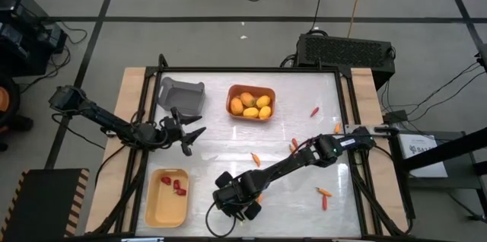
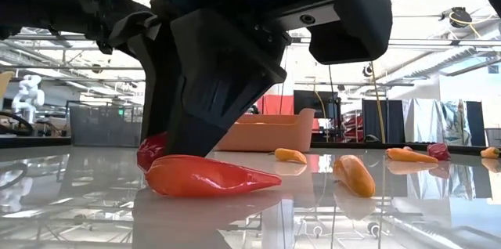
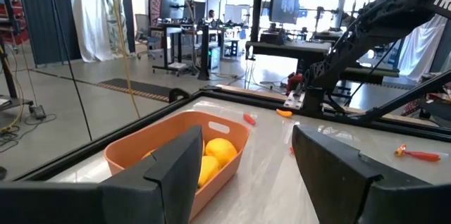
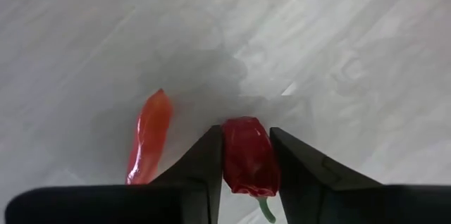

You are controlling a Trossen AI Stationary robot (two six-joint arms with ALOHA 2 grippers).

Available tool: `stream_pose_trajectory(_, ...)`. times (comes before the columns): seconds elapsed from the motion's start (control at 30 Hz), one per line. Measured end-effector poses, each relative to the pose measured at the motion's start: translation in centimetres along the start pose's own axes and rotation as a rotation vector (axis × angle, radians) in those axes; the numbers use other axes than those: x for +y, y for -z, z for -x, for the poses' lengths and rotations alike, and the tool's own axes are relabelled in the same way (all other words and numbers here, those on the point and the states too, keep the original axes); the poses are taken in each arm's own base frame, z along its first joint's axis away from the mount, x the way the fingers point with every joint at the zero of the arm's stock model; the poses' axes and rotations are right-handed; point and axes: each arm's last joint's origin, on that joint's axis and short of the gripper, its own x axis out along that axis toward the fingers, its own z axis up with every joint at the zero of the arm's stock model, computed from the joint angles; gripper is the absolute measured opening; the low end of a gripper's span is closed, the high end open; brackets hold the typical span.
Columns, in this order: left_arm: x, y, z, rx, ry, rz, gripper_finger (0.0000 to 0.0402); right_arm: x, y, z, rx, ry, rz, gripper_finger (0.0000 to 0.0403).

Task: Sort produce into baskets
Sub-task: Put the red chili pepper into the yellow bin

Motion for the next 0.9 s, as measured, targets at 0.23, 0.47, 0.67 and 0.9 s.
stream_pose_trajectory(0.23, 0.0, 0.0, 0.0, 0.001, 0.0, -0.001, 0.0228, -0.3, -0.7, 0.1, -0.07, 0.039, 0.009, 0.0097)
stream_pose_trajectory(0.47, 0.0, 0.0, 0.0, 0.003, 0.0, -0.002, 0.0228, -1.7, -2.9, 1.3, -0.254, 0.282, 0.069, 0.0097)
stream_pose_trajectory(0.67, 0.0, 0.2, 0.0, 0.018, 0.0, -0.014, 0.0228, -3.5, -4.9, 2.7, -0.485, 0.49, 0.062, 0.0097)
stream_pose_trajectory(0.9, 0.0, 0.2, 0.0, 0.018, 0.0, -0.013, 0.0228, -6.6, -4.9, 2.5, -0.706, 0.476, 0.037, 0.0098)
